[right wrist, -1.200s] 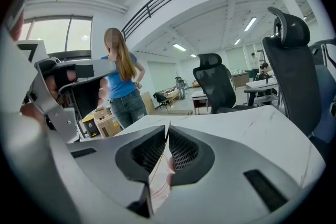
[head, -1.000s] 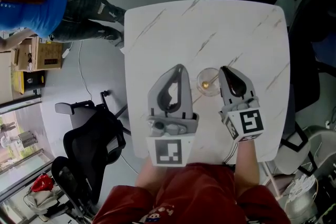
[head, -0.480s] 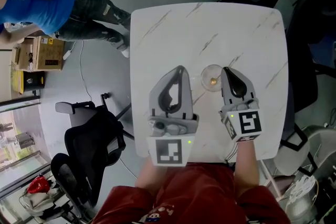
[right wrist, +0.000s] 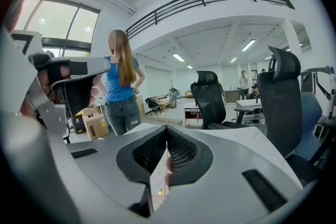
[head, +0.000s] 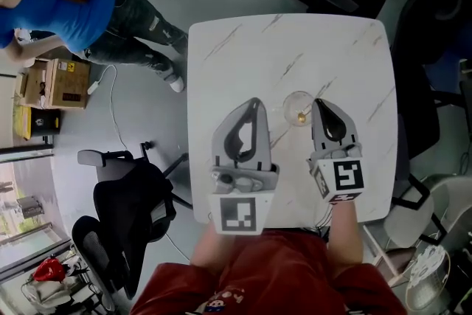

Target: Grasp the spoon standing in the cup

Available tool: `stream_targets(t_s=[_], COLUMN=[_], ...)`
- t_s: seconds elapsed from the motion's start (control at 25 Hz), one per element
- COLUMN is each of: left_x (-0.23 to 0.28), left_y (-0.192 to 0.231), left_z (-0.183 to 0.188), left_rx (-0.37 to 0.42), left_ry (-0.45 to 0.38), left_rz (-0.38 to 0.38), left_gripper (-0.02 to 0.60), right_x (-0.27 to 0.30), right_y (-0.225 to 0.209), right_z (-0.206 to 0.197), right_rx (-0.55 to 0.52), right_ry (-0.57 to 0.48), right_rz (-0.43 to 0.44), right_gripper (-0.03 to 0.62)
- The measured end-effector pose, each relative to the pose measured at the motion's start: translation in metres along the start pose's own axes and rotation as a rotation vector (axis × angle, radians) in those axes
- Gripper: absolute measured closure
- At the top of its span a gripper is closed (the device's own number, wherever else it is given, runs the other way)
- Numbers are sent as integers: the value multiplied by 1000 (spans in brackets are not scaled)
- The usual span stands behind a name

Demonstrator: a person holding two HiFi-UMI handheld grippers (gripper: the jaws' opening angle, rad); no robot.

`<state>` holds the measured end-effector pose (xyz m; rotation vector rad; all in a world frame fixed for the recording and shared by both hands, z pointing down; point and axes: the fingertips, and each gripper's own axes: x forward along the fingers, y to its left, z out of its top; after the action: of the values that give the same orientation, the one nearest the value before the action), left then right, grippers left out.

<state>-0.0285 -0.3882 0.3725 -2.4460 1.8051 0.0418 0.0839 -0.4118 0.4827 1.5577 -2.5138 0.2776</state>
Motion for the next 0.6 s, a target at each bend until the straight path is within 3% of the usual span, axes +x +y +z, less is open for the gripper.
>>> stream_targets(t_s=[0.6], left_x=[-33], left_y=[-5], left_z=[31], left_rx=[-25], left_ry=[-64], left_rz=[-55], left_gripper=[575], right_x=[-42], right_y=[1], right_z=[38], right_rx=[-43], right_ry=[-93], right_rz=[-132], right_gripper=[579])
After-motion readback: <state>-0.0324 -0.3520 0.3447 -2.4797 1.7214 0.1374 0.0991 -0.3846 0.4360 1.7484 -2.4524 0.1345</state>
